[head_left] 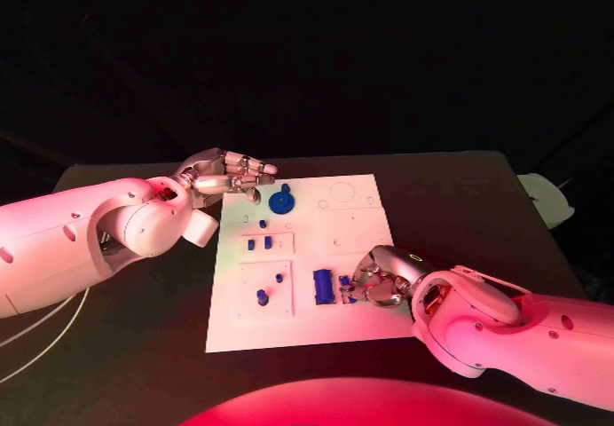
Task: Assemble the parts on the task board
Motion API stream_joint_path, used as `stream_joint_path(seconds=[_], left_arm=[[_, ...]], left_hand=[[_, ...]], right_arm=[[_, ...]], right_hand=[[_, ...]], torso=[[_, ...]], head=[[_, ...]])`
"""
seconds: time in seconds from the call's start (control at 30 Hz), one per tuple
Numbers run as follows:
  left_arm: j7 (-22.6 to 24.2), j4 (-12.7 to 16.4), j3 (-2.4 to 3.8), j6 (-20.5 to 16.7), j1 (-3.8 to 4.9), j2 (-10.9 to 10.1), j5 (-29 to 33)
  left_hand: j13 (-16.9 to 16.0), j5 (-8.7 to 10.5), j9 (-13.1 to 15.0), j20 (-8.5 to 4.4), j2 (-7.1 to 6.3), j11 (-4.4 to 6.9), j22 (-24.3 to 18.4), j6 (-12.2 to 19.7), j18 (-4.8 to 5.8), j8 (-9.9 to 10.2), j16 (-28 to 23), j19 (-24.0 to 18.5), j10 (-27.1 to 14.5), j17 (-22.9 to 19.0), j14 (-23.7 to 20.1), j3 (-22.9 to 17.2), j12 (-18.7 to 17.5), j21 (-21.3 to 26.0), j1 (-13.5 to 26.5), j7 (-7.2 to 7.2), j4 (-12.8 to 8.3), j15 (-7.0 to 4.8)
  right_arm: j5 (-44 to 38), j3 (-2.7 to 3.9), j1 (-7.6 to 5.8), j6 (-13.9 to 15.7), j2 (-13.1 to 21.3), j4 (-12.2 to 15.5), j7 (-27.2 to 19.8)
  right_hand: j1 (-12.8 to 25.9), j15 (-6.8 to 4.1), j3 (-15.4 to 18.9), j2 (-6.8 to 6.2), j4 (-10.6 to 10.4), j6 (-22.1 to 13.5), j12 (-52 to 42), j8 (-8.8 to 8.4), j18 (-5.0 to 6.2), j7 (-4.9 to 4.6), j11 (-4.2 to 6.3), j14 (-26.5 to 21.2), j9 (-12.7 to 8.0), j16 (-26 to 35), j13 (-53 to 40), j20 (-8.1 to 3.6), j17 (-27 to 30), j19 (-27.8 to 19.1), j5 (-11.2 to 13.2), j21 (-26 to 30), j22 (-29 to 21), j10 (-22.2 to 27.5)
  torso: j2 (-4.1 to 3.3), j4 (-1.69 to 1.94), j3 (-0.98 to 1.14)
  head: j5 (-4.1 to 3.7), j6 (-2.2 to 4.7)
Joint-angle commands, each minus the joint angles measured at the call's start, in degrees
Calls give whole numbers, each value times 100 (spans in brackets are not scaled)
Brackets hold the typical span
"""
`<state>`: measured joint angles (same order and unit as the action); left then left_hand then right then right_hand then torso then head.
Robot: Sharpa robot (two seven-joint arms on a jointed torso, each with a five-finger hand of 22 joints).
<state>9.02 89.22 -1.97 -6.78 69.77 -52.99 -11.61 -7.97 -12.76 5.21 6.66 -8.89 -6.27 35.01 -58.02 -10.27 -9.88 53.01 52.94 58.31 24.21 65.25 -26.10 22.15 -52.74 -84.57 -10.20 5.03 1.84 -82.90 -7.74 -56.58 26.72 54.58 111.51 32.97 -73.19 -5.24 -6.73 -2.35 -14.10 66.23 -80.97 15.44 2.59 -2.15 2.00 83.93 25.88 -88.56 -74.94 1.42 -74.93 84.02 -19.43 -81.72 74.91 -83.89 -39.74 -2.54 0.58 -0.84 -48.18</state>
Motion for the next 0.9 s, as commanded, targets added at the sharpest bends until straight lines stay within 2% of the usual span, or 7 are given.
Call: stream_joint_path(seconds=[0.03,0.33,0.43,0.7,0.9], left_arm=[[-13,16,3,141,1,8,12],[-29,20,3,155,2,3,12],[-31,20,3,156,2,2,11],[-36,17,3,162,2,4,11],[-31,11,3,164,1,5,11]], left_hand=[[-7,-3,-7,26,42,3,-5,47,-35,-37,-31,-18,-36,-10,-36,22,19,34,-11,0,-12,-13],[-6,-3,-9,26,48,-1,-6,55,-34,-36,-34,-17,-47,-12,-38,17,20,36,-14,-3,-15,-11],[-6,-3,-9,26,48,-1,-6,55,-34,-36,-34,-17,-47,-12,-38,17,20,36,-14,-3,-15,-11],[-6,-3,-9,26,48,-1,-6,55,-34,-36,-34,-17,-47,-12,-38,17,20,36,-14,-3,-15,-11],[-6,-3,-9,26,48,-1,-6,55,-34,-36,-34,-17,-47,-12,-38,17,20,36,-14,-3,-15,-11]], right_arm=[[-21,-12,16,-165,-5,-42,54],[-88,-11,17,-140,-34,-42,48],[-120,-11,17,-131,-29,-45,48],[-180,-11,17,-88,-9,-26,42],[-264,-10,17,76,79,100,-9]], right_hand=[[29,-35,-1,-40,-42,87,-23,31,-98,65,44,554,8,-16,-948,-43,-1253,322,-31,-6,1298,-274],[242,-40,74,-64,-167,90,-30,86,-97,67,46,552,55,-12,-956,-52,-1246,319,-9,0,1296,-280],[349,-41,152,-88,-212,81,-26,112,-95,67,46,551,81,-9,-956,-55,-1241,315,-169,8,1293,-280],[398,-40,193,-94,-226,75,-20,122,-93,64,44,550,91,-7,-953,-55,-1237,311,-176,20,1290,-277],[383,-41,205,-107,-205,68,-21,127,-94,70,47,550,97,-7,-954,-55,-1237,312,-183,16,1291,-278]], torso=[[-2,-1,-2],[-3,2,-1],[-2,-3,-3],[2,0,3],[7,-5,4]], head=[[-4,0],[-2,1],[1,2],[-7,3],[-10,29]])
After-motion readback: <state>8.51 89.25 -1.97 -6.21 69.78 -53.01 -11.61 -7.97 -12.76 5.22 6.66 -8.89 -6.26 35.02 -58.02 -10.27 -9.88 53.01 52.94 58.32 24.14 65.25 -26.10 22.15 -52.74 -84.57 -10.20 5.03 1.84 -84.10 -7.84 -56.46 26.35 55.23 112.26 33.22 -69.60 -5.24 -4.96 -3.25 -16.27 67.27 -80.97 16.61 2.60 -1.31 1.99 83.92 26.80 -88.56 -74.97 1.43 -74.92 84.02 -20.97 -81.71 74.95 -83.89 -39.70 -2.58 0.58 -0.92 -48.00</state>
